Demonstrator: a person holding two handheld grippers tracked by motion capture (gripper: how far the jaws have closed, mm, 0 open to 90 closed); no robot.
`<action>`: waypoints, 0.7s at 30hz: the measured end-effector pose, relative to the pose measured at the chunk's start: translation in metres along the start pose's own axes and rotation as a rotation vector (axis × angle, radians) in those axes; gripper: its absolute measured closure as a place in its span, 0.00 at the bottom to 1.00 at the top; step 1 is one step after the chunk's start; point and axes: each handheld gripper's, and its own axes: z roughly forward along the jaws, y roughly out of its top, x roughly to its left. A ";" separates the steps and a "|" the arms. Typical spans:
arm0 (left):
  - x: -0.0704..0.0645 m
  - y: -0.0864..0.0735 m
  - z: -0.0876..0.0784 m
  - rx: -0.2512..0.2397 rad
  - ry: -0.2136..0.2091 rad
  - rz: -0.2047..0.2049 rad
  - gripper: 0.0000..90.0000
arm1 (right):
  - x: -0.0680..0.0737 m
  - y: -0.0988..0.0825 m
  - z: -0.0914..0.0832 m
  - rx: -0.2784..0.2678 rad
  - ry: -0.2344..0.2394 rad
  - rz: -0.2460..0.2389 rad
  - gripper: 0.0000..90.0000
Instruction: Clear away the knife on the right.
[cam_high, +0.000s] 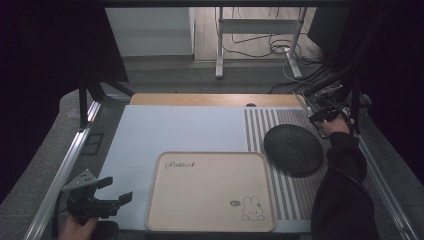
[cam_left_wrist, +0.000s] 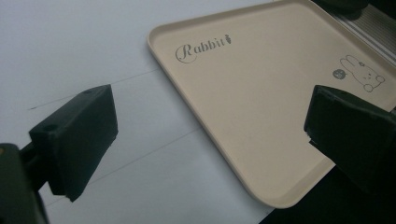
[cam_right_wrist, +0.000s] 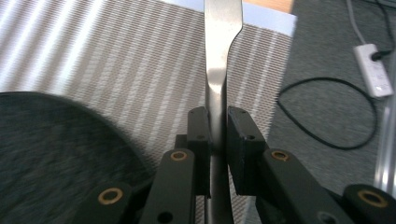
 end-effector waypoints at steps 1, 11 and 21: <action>0.000 0.000 0.000 0.001 0.000 0.001 0.04 | 0.003 0.000 -0.003 -0.004 0.013 -0.002 0.89; -0.001 0.000 -0.001 -0.004 0.000 0.005 0.04 | 0.053 -0.006 -0.016 -0.001 0.098 -0.076 0.89; -0.002 0.000 -0.001 -0.001 0.003 0.014 0.04 | 0.096 -0.028 -0.028 0.002 0.147 -0.145 0.89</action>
